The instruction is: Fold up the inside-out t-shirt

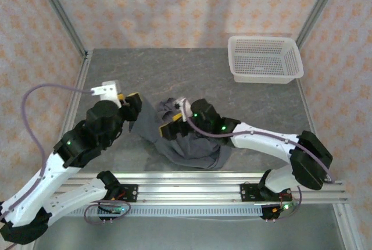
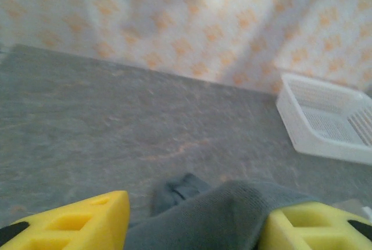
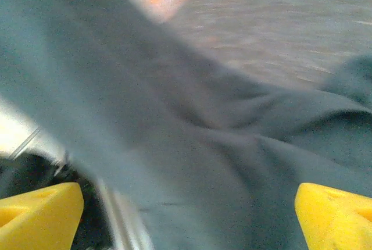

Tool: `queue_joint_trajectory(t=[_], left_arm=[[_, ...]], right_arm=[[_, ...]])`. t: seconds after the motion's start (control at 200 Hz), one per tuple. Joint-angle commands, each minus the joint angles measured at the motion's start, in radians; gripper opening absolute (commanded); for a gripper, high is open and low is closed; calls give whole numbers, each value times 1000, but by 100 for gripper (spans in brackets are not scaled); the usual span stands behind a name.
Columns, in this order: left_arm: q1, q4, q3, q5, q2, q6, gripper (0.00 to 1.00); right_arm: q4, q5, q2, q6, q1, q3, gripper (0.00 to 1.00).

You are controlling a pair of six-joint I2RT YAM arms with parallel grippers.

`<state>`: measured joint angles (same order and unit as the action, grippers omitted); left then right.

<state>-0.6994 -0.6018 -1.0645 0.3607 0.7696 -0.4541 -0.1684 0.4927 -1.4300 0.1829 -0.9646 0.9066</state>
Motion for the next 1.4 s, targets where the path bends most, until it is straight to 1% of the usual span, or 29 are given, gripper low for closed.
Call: queue_joint_trajectory(t=[0.0, 0.045, 0.07, 0.085, 0.12, 0.16, 0.165, 0.2, 0.245, 0.28, 0.33, 0.36, 0.44, 0.495, 0.545, 0.585, 0.636, 0.671, 0.706, 0.771, 0.806, 0.861, 0.921, 1.021, 1.086, 1.236, 1.306, 1.361, 1.396], left_arm=[[11, 10, -21, -184, -29, 19, 54], [16, 40, -20, -239, -37, 22, 54], [18, 41, -27, -264, -37, 23, 54], [20, 36, -36, -273, -33, 23, 54], [26, 11, -58, -292, -21, 23, 54], [34, -35, -91, -300, 0, 22, 54], [35, -41, -95, -300, 3, 22, 54], [43, -79, -122, -302, 21, 23, 54], [47, -110, -138, -294, 31, 29, 54], [48, -117, -138, -278, 30, 33, 55], [52, -116, -130, -249, 22, 34, 56], [54, -118, -128, -234, 22, 32, 56], [69, -112, -121, -208, 38, 20, 58], [86, -113, -115, -184, 67, 5, 58], [116, -115, -110, -175, 106, -7, 58], [153, -114, -98, -182, 145, -23, 58], [222, -94, -82, -253, 205, -36, 58], [274, -78, -71, -318, 262, -51, 58], [317, -62, -66, -386, 330, -62, 58], [353, -43, -83, -487, 479, -54, 58], [354, -38, -106, -515, 565, -37, 58], [354, -20, -139, -571, 689, -17, 58], [354, 11, -174, -626, 802, -9, 58], [354, 72, -226, -677, 944, -11, 59], [354, 63, -279, -665, 1026, 6, 60], [354, 34, -379, -541, 1183, 66, 62], [356, 24, -414, -541, 1230, 104, 61], [356, 18, -435, -542, 1254, 119, 59], [360, 10, -449, -533, 1266, 124, 54]], right_arm=[[-168, 66, -88, -97, -18, 69, 92], [-170, 39, -128, -87, -18, 99, 84], [-172, 13, -146, -79, -18, 111, 76], [-170, -8, -155, -73, -17, 117, 69], [-152, -73, -170, -49, -15, 134, 43], [-122, -145, -180, -10, -2, 147, 3], [-119, -158, -180, -2, 1, 148, 0], [-99, -215, -184, 51, 21, 148, 0], [-88, -216, -185, 109, 63, 135, 0], [-90, -165, -181, 138, 92, 122, 0], [-108, -80, -169, 139, 103, 102, 0], [-118, -2, -163, 121, 95, 94, 0], [-81, 181, -177, 61, 43, 115, 6], [-14, 233, -192, 4, -5, 140, 8], [21, 237, -187, -3, -23, 142, 12], [-6, 206, -165, 32, -17, 107, 17], [-43, 115, -113, 69, 5, 42, 26], [-42, 13, -70, 89, 24, -2, 35], [-17, -121, -30, 108, 42, -37, 42], [89, -369, 28, 161, 72, -73, 55], [143, -449, 45, 178, 85, -82, 56], [217, -512, 68, 184, 94, -85, 56], [259, -549, 90, 194, 97, -96, 57], [272, -550, 120, 208, 97, -125, 59], [284, -547, 133, 209, 97, -133, 60], [305, -553, 159, 209, 98, -138, 62], [310, -551, 166, 206, 98, -138, 62], [319, -552, 169, 202, 99, -133, 63], [325, -552, 170, 201, 98, -129, 63]])
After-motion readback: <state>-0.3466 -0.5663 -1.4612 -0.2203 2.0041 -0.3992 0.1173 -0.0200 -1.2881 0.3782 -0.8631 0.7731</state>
